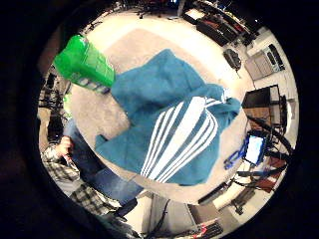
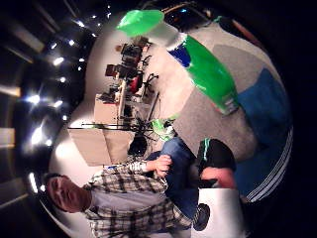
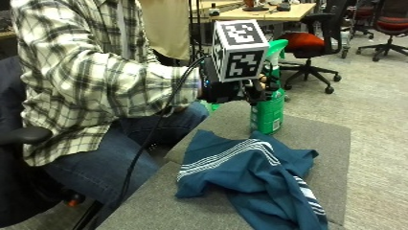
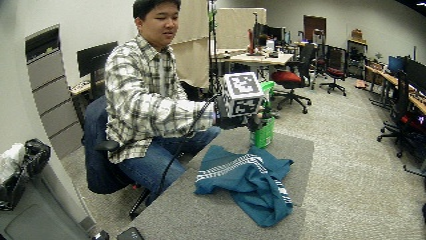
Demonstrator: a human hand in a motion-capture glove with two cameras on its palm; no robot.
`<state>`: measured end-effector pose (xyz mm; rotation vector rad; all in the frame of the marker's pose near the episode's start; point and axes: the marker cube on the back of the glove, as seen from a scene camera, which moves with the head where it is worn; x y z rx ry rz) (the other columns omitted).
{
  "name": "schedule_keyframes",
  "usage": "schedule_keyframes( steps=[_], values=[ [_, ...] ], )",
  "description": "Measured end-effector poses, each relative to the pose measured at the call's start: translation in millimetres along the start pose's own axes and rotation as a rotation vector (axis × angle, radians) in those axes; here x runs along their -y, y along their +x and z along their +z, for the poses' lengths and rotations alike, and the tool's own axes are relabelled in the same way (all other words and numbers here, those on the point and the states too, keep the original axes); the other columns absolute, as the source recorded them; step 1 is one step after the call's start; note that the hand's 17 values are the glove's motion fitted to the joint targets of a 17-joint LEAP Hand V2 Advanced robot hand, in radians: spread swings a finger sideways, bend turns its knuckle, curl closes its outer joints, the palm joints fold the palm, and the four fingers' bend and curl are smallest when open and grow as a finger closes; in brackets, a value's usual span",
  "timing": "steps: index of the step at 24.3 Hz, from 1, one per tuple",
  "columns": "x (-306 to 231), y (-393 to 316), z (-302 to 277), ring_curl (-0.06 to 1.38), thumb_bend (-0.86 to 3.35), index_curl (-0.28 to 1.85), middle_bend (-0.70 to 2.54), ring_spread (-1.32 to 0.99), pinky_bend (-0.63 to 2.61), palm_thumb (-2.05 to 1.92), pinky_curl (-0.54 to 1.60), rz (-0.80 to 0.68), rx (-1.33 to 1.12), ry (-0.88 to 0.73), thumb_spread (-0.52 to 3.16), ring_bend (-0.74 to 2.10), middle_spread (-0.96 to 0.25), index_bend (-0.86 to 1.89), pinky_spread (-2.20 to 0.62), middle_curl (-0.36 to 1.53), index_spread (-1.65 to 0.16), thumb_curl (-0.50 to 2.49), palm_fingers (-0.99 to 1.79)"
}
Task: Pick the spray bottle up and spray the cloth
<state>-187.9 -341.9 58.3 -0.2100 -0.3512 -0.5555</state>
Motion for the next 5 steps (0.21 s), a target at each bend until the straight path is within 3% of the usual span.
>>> schedule_keyframes(
  steps=[5],
  values=[
    [-8.6, 0.9, 0.8, 0.35, -0.03, 0.35, 0.16, 0.02, 0.24, 0.84, 0.31, 0.013, -0.071, -0.027, 0.94, 0.2, -0.07, 0.18, 0.17, 0.36, -0.38, 0.63, 0.25]
  ],
)
